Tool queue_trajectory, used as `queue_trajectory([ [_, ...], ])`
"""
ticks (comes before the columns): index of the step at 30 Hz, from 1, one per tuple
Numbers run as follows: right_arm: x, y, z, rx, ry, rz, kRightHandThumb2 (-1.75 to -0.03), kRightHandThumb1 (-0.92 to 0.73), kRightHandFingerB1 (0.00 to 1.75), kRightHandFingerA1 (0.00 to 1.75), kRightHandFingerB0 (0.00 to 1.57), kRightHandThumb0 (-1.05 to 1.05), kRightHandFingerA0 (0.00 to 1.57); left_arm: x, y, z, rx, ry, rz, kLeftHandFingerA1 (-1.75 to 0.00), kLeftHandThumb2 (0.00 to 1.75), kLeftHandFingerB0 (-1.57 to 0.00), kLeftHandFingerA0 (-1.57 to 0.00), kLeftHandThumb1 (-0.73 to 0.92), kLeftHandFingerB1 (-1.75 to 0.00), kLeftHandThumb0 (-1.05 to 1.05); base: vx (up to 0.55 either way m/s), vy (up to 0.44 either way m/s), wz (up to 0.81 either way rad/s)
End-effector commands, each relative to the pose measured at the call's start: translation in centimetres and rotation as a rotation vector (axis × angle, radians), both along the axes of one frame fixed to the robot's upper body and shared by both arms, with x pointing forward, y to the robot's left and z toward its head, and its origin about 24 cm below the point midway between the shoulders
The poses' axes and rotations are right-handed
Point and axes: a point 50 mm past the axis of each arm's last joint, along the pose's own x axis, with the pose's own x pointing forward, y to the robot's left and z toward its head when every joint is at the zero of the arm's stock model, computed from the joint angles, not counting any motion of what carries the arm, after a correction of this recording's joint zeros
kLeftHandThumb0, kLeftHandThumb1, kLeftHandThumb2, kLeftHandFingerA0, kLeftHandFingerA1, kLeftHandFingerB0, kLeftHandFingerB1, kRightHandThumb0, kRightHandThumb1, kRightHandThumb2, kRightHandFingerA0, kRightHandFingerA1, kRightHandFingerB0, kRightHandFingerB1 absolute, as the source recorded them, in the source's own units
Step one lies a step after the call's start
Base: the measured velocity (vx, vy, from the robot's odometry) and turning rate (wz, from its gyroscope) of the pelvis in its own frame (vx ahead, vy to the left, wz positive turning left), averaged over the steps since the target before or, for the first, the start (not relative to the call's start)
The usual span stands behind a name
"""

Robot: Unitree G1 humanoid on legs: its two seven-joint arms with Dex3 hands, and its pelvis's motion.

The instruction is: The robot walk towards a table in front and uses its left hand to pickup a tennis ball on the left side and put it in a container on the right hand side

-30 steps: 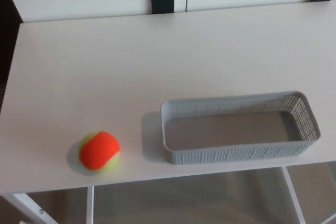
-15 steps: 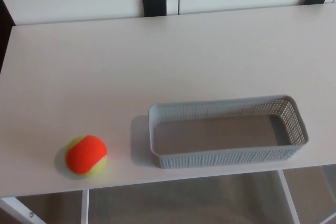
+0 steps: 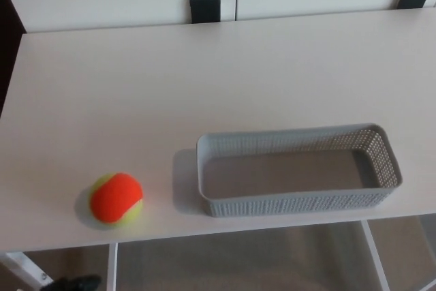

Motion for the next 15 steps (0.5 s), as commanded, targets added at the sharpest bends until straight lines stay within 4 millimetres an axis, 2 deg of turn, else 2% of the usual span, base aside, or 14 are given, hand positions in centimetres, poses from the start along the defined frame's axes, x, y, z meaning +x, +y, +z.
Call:
queue_trajectory([
  [1,0.0,-1.0,0.2,-0.042,0.038,0.035,-0.55,-0.52,0.44,0.54,0.52,-0.33,0.65,1.2,-9.1,23.5,-0.170,-1.228,-0.330,-0.38,0.61,-0.08,-0.17,0.38,-0.35,-0.48,0.00,0.000,0.00],
  [2,0.0,-1.0,0.3,-0.041,0.038,0.038,-0.55,-0.52,0.44,0.54,0.52,-0.33,0.65,2.2,-9.2,23.2,-0.104,-1.257,-0.291,-0.38,0.61,-0.08,-0.17,0.38,-0.35,-0.48,0.00,0.000,0.00],
  [4,0.3,-1.2,0.3,-0.028,0.035,0.022,-0.55,-0.52,0.44,0.54,0.51,-0.32,0.66,3.0,-9.3,23.2,-0.070,-1.252,-0.278,-0.42,0.62,-0.07,-0.15,0.38,-0.38,-0.46,0.00,-0.001,0.03],
  [6,0.5,-1.2,0.2,-0.053,0.048,0.035,-0.55,-0.53,0.44,0.54,0.52,-0.32,0.68,4.9,-9.3,22.5,0.057,-1.232,-0.269,-0.50,0.61,-0.05,-0.14,0.43,-0.44,-0.44,0.00,0.000,0.00],
  [7,0.6,-1.2,0.3,-0.053,0.046,0.034,-0.55,-0.53,0.44,0.54,0.52,-0.32,0.68,5.1,-9.2,22.4,0.065,-1.228,-0.261,-0.50,0.61,-0.05,-0.14,0.43,-0.44,-0.44,0.00,0.000,0.00],
  [8,0.6,-1.2,0.3,-0.056,0.040,0.039,-0.55,-0.52,0.44,0.54,0.51,-0.31,0.65,6.0,-8.9,21.8,0.106,-1.213,-0.224,-0.53,0.87,-0.09,-0.02,0.36,-0.57,-0.29,0.00,0.000,0.00],
  [9,0.7,-1.2,0.4,-0.058,0.035,0.046,-0.55,-0.52,0.44,0.54,0.50,-0.30,0.66,6.9,-8.4,21.0,0.157,-1.195,-0.179,-0.53,0.86,-0.09,-0.02,0.35,-0.57,-0.29,0.00,0.000,0.00],
  [15,0.9,-1.2,0.2,-0.053,0.034,0.041,-0.55,-0.52,0.45,0.56,0.52,-0.31,0.70,8.1,-7.0,19.8,0.239,-1.161,-0.102,-0.55,0.85,-0.09,-0.02,0.32,-0.58,-0.30,0.00,0.000,0.00],
])
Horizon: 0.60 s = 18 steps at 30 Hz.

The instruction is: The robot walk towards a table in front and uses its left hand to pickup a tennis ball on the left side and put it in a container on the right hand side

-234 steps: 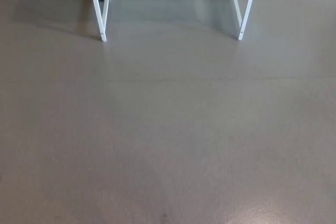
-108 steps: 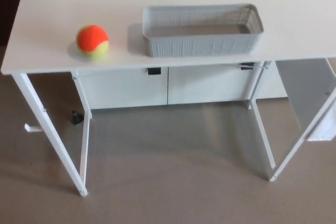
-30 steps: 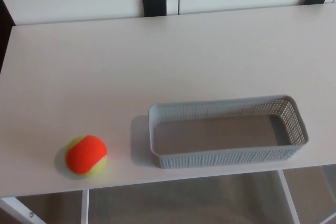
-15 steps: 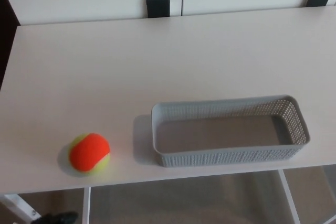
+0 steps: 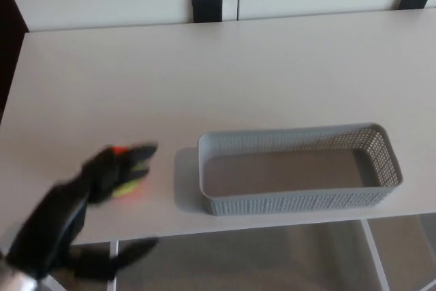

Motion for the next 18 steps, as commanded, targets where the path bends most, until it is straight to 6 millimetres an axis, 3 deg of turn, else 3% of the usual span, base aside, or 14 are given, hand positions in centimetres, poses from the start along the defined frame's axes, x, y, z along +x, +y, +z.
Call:
queue_trajectory([
  [1,0.2,-1.3,0.3,-0.047,0.036,0.020,-0.55,-0.52,0.45,0.56,0.52,-0.31,0.70,1.1,0.0,6.3,0.156,-0.480,0.151,-0.55,0.85,-0.09,-0.02,0.32,-0.58,-0.30,0.00,0.000,0.00],
  [5,0.5,-1.2,0.4,-0.047,0.032,0.023,-0.55,-0.52,0.44,0.55,0.52,-0.31,0.68,1.2,0.1,6.2,0.161,-0.485,0.165,-0.55,0.85,-0.08,-0.02,0.32,-0.58,-0.31,0.00,0.000,0.00],
  [6,0.6,-1.3,0.4,-0.048,0.033,0.024,-0.55,-0.52,0.44,0.54,0.53,-0.30,0.68,0.9,0.1,6.0,0.158,-0.486,0.172,-0.69,0.68,-0.09,-0.23,0.38,-0.54,-0.51,0.00,0.000,0.00],
  [12,0.7,-1.2,0.6,-0.044,0.023,0.035,-0.55,-0.52,0.45,0.55,0.53,-0.30,0.67,0.4,0.0,5.8,0.149,-0.519,0.194,-0.73,0.69,-0.15,-0.30,0.39,-0.58,-0.52,0.00,0.000,0.00],
  [13,0.6,-1.3,0.6,-0.053,0.030,0.045,-0.73,-0.42,0.54,0.63,0.48,-0.40,0.64,0.0,0.0,6.0,0.130,-0.576,0.212,-0.92,0.53,-0.28,-0.49,0.45,-0.69,-0.47,0.00,0.000,0.00],
  [14,0.5,-1.3,0.6,-0.057,0.032,0.049,-0.73,-0.42,0.54,0.63,0.48,-0.40,0.64,-0.1,0.0,6.0,0.123,-0.601,0.219,-0.92,0.53,-0.28,-0.49,0.45,-0.69,-0.47,0.00,0.000,0.00],
  [15,0.6,-1.3,0.7,-0.060,0.028,0.045,-0.72,-0.42,0.54,0.62,0.49,-0.39,0.63,-0.1,-0.1,6.4,0.143,-0.653,0.246,-0.86,0.66,-0.20,-0.36,0.42,-0.65,-0.55,0.00,0.000,0.00],
  [16,0.7,-1.3,0.7,-0.061,0.027,0.043,-0.72,-0.42,0.54,0.62,0.49,-0.39,0.63,-0.1,-0.1,6.5,0.152,-0.676,0.258,-0.86,0.66,-0.20,-0.36,0.42,-0.65,-0.55,0.00,0.000,0.00],
  [17,0.6,-1.3,0.6,-0.056,0.030,0.037,-0.72,-0.41,0.54,0.63,0.48,-0.40,0.64,0.1,0.0,6.6,0.162,-0.670,0.263,-0.74,0.69,-0.10,-0.21,0.41,-0.59,-0.57,0.00,0.000,0.00],
  [18,0.6,-1.3,0.6,-0.054,0.031,0.034,-0.72,-0.41,0.54,0.63,0.48,-0.40,0.64,0.1,0.1,6.6,0.167,-0.670,0.267,-0.74,0.69,-0.10,-0.21,0.41,-0.59,-0.57,0.00,0.000,0.00],
])
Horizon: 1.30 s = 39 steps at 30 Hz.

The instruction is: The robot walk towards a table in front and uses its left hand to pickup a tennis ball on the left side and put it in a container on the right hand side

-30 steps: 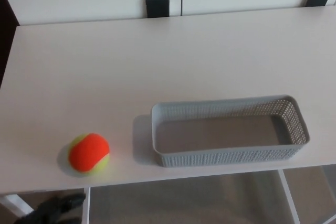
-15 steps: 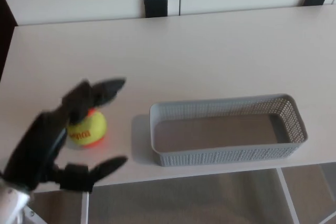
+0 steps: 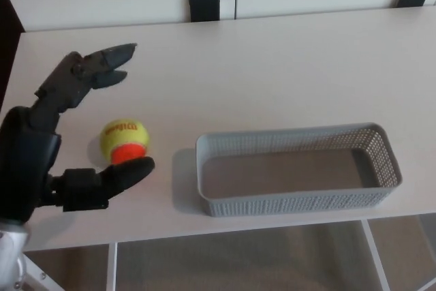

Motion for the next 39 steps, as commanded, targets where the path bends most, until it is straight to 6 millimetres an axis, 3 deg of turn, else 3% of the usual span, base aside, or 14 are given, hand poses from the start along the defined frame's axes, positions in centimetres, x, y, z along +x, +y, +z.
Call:
queue_trajectory([
  [1,-0.2,-0.7,0.2,-0.025,0.021,-0.003,-0.72,-0.41,0.54,0.63,0.48,-0.40,0.64,-0.5,-0.1,0.9,0.058,-0.173,0.064,-0.74,0.69,-0.10,-0.21,0.41,-0.59,-0.57,0.00,0.000,0.00],
  [3,-0.2,-0.7,0.2,-0.025,0.021,-0.003,-0.72,-0.41,0.54,0.63,0.48,-0.40,0.64,-0.5,-0.1,0.9,0.060,-0.177,0.066,-0.74,0.69,-0.10,-0.21,0.41,-0.59,-0.57,0.00,0.000,0.00],
  [4,-0.4,-0.7,0.3,-0.028,0.022,0.001,-0.55,-0.53,0.45,0.55,0.52,-0.31,0.68,0.9,0.6,0.9,0.136,-0.126,0.110,-0.33,0.77,0.00,0.00,0.38,-0.36,-0.63,0.00,0.000,0.00],
  [7,-0.5,-0.7,0.3,-0.029,0.023,0.003,-0.55,-0.53,0.45,0.55,0.52,-0.31,0.68,1.5,1.0,0.9,0.171,-0.110,0.133,-0.33,0.77,0.00,0.00,0.38,-0.36,-0.63,0.00,0.000,0.00],
  [8,-0.6,-0.7,0.1,-0.032,0.037,0.004,-0.54,-0.51,0.44,0.55,0.53,-0.32,0.69,3.9,1.8,0.4,0.214,0.002,0.168,-0.23,0.76,0.00,0.00,0.37,-0.27,-0.87,0.00,0.000,0.00],
  [9,-0.6,-0.7,-0.1,-0.032,0.043,0.006,-0.72,-0.41,0.54,0.64,0.50,-0.39,0.67,5.4,2.3,0.2,0.241,0.064,0.191,-0.24,0.89,0.00,0.00,0.39,-0.30,-0.75,0.00,0.000,0.00],
  [11,-0.5,-0.6,-0.1,-0.032,0.042,0.007,-0.72,-0.41,0.54,0.64,0.50,-0.39,0.67,6.2,2.5,0.1,0.257,0.085,0.200,-0.24,0.89,0.00,0.00,0.39,-0.30,-0.75,0.00,0.000,0.00],
  [12,-0.4,-0.6,-0.2,-0.031,0.045,0.000,-0.55,-0.51,0.44,0.55,0.54,-0.31,0.70,6.8,2.6,0.0,0.263,0.096,0.204,-0.23,0.77,-0.02,-0.02,0.36,-0.26,-1.01,0.00,0.000,0.00],
  [15,-0.4,-0.7,-0.2,-0.034,0.044,-0.003,-0.55,-0.51,0.44,0.56,0.53,-0.32,0.70,8.6,2.6,-0.3,0.298,0.143,0.224,-0.17,0.91,0.00,0.00,0.37,-0.26,-0.72,0.00,0.000,0.00],
  [28,0.2,-0.7,0.1,-0.016,0.020,0.022,-0.72,-0.41,0.55,0.64,0.49,-0.40,0.65,9.4,2.1,-1.6,0.420,0.285,0.232,-0.21,0.81,0.00,0.00,0.33,-0.24,-0.60,0.00,0.000,0.00],
  [29,0.1,-0.7,0.1,-0.014,0.021,0.025,-0.72,-0.41,0.55,0.64,0.50,-0.40,0.67,9.4,2.1,-1.8,0.426,0.291,0.231,-0.25,0.58,-0.03,0.00,0.45,-0.26,-0.76,0.00,0.000,0.00],
  [32,0.2,-0.7,0.1,-0.017,0.023,0.036,-0.55,-0.53,0.45,0.58,0.53,-0.32,0.75,9.2,2.0,-2.5,0.450,0.316,0.231,-0.20,0.67,-0.05,-0.03,0.37,-0.22,-0.78,0.00,0.000,0.00],
  [34,0.3,-0.7,0.1,-0.019,0.030,0.043,-0.72,-0.42,0.54,0.65,0.49,-0.39,0.71,8.9,1.8,-3.8,0.492,0.362,0.227,-0.19,0.81,0.00,0.00,0.35,-0.22,-0.63,0.00,0.000,0.00],
  [39,0.3,-0.7,0.0,-0.013,0.032,0.040,-0.72,-0.41,0.55,0.66,0.49,-0.40,0.71,8.3,1.6,-5.0,0.523,0.412,0.217,-0.18,0.81,0.00,0.00,0.36,-0.21,-0.63,0.00,0.000,0.00],
])
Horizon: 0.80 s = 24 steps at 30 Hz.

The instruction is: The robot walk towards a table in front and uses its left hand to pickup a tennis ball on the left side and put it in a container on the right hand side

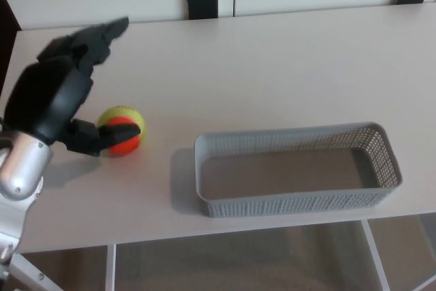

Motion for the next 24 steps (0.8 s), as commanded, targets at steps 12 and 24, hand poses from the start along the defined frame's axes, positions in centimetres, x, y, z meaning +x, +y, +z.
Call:
queue_trajectory([
  [12,0.0,-0.3,0.5,0.002,0.003,0.037,-0.72,-0.41,0.55,0.67,0.47,-0.39,0.70,-1.3,0.7,-4.3,0.133,0.207,0.063,-0.27,0.81,0.00,-0.01,0.34,-0.24,-0.62,0.00,0.000,0.00],
  [24,0.3,-0.3,0.3,-0.011,0.016,0.074,-0.73,-0.42,0.55,0.66,0.48,-0.41,0.70,0.7,1.9,-4.7,0.135,0.119,0.197,-0.49,0.79,0.00,0.00,0.13,-0.48,-0.33,0.00,0.000,0.00],
])
